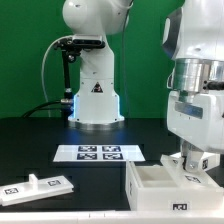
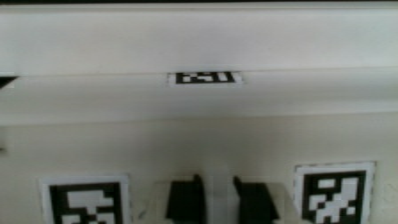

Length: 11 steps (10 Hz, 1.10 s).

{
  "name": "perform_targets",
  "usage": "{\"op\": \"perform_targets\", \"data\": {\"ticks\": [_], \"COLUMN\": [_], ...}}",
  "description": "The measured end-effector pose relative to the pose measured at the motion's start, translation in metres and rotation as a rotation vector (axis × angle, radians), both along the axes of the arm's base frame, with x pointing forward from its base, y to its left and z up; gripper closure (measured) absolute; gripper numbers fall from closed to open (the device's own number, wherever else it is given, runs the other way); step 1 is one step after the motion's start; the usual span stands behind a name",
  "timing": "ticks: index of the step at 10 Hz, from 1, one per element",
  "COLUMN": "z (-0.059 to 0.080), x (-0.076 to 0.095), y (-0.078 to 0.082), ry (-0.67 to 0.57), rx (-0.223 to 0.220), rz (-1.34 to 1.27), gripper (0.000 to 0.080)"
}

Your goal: Assemble cabinet

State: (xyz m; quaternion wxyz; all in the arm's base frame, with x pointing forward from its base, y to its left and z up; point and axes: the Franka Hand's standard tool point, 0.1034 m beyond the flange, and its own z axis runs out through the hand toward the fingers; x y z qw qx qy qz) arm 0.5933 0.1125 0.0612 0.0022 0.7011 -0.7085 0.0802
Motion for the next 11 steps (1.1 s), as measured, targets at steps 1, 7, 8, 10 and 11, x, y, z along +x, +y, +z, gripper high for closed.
{"op": "perform_targets", "data": {"ticks": [1,7,8,10,11], "z": [0.000,0.035,0.032,0.032,0.033], "x": [0.000,-0.002,-0.002,-0.002,-0.002], "y": [0.000,-0.037,-0.037,-0.037,-0.041], "ry": [0.000,-0.012,-0.011,-0.011,-0.009], "rx": [0.000,0.042,0.036,0.036,0.029], "rz": [0.000,0.016,0.021,0.021,0.073], "gripper": [0.0644,0.0021,0.0004,0.0002,0.0002]}}
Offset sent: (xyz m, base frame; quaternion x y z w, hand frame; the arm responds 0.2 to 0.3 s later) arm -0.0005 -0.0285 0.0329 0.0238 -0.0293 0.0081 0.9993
